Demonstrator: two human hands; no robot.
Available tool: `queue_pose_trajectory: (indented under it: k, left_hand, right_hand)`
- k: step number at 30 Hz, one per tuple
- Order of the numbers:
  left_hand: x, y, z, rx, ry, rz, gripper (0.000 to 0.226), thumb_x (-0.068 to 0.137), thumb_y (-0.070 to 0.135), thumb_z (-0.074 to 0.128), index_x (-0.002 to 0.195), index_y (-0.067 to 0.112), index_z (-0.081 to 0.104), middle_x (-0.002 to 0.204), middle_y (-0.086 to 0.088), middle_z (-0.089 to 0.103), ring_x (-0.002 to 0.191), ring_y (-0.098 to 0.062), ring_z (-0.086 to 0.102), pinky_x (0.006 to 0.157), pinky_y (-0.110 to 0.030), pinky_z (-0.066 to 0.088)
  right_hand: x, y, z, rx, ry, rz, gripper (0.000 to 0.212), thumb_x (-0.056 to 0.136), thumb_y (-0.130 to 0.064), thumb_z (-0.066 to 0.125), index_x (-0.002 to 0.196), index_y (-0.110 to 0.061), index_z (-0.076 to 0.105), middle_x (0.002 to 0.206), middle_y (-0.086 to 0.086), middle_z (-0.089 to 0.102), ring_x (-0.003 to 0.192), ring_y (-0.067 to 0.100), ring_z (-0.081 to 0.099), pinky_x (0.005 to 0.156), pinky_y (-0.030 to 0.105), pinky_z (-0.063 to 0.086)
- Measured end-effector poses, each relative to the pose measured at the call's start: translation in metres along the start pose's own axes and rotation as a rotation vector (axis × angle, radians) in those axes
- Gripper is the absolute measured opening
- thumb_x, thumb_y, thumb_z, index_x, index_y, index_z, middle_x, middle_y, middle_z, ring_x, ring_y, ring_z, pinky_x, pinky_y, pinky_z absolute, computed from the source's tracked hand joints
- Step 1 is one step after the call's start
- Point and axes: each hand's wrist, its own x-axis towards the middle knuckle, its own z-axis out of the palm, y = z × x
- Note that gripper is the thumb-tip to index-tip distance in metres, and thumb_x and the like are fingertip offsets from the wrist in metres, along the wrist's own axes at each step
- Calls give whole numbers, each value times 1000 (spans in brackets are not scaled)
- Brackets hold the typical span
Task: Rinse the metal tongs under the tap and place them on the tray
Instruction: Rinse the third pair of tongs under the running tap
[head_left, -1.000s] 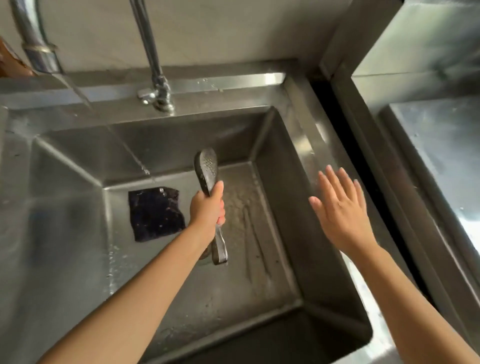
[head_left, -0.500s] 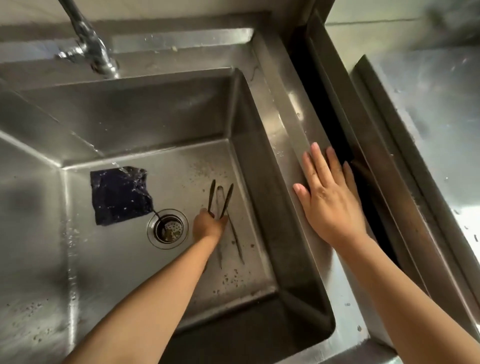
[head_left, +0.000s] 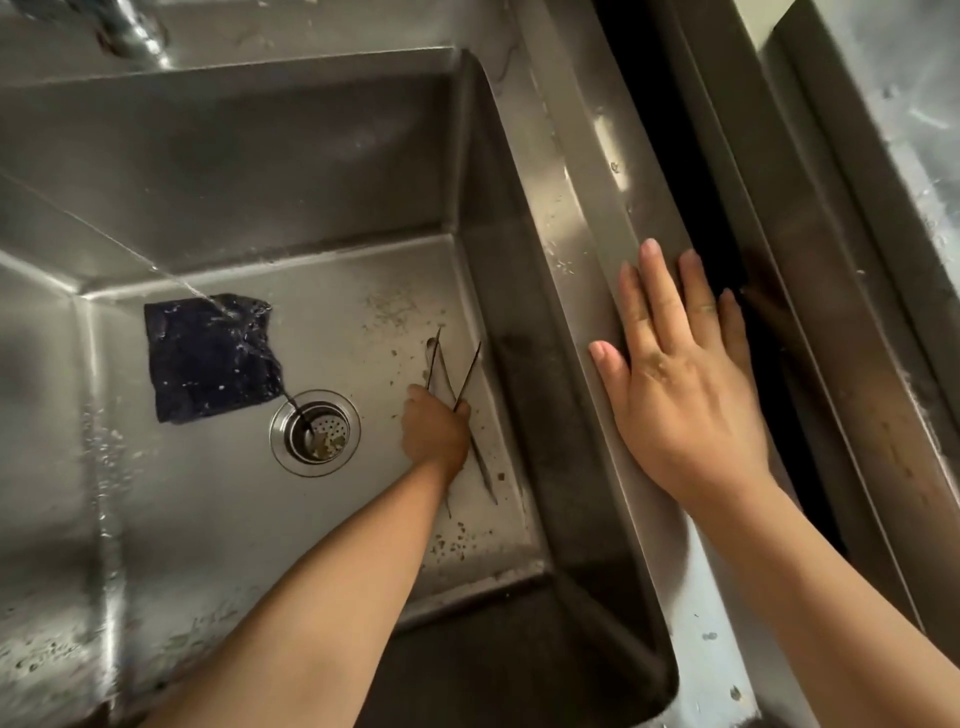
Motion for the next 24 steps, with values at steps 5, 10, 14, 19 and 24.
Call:
queue_pose_trajectory:
  k: [5, 10, 14, 19, 24]
  left_hand:
    - [9, 8, -1, 44, -49, -11, 46, 82, 31, 63, 114, 3, 44, 114, -17, 58, 103, -33, 59, 83, -40, 47]
    - [12, -1, -12, -72, -97, -34, 39, 78, 27, 66, 106, 3, 55, 105, -16, 64, 93, -31, 61, 74, -35, 49]
    - [1, -12, -38, -214, -99, -49, 36, 77, 27, 68, 104, 6, 60, 99, -12, 66, 84, -26, 61, 67, -28, 44]
    - [-17, -3, -102, -401, -139, 28, 26, 73, 22, 71, 95, 12, 64, 88, -7, 68, 82, -25, 64, 70, -30, 52]
    - [-37, 20, -176, -574, -255, 125, 22, 73, 20, 73, 93, 18, 65, 82, -2, 70, 76, -17, 66, 66, -26, 52]
  right_hand:
    - [0, -1, -1, 7, 0, -6, 59, 99, -44, 21, 148, -11, 17, 159, 5, 9, 145, 30, 8, 117, 51, 12]
    - [1, 1, 1, 34, 4, -16, 60, 99, -44, 23, 148, -11, 16, 159, 5, 8, 146, 30, 7, 117, 50, 10]
    - [1, 3, 4, 49, 9, -14, 59, 99, -45, 24, 148, -12, 18, 159, 4, 10, 145, 30, 9, 116, 50, 12]
    - [3, 3, 0, 71, -46, -16, 63, 96, -49, 23, 148, -14, 17, 159, 2, 9, 146, 28, 6, 117, 49, 10]
    - [3, -1, -10, 82, -135, 13, 67, 95, -51, 24, 149, -16, 7, 159, 1, -4, 146, 23, -8, 117, 47, -5]
